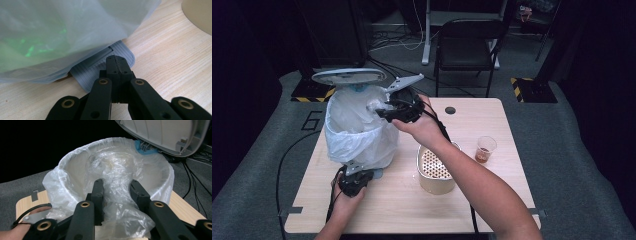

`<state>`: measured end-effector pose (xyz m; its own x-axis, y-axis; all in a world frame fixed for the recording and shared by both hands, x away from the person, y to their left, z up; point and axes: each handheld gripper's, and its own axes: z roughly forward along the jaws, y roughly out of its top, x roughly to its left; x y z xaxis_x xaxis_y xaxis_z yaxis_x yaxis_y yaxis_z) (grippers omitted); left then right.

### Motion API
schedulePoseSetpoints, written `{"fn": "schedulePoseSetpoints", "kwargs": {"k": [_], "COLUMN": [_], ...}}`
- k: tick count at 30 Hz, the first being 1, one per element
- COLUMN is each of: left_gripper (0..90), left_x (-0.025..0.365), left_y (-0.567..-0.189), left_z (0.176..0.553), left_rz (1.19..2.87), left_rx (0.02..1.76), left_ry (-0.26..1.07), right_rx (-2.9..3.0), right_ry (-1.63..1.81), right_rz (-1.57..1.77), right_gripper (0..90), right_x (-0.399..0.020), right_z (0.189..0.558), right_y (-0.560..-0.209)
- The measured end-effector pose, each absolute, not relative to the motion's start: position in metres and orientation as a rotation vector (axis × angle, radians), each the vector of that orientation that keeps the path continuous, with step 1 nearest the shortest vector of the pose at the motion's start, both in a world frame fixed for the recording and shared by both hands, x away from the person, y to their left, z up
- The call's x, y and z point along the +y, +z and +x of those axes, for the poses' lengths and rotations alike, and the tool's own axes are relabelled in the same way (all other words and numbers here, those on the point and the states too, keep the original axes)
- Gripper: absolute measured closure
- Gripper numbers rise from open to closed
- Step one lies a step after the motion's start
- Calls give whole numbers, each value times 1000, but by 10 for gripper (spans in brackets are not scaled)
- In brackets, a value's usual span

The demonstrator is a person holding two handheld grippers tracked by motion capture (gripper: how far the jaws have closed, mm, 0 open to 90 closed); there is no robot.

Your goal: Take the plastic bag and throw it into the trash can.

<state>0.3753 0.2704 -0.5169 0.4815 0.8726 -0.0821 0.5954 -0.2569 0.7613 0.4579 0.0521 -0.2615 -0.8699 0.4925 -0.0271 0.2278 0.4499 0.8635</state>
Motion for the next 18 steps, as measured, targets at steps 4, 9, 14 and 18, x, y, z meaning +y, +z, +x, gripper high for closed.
{"fn": "schedulePoseSetpoints", "kwargs": {"k": [4,9,14,18], "left_gripper": [900,900,900,900], "left_x": [270,270,270,270], "left_y": [-517,-517,-517,-517], "left_z": [375,375,375,375], "left_rz": [1963,1955,1957,1952], "left_rx": [1218,1223,1223,1223], "left_ry": [460,456,456,452], "right_rx": [2426,2417,2401,2378], "right_ry": [1385,1402,1442,1476], "right_rz": [624,639,667,673], "right_gripper": [694,693,693,692], "right_x": [62,72,82,91], "right_z": [462,467,472,474], "right_y": [-264,-264,-266,-271]}}
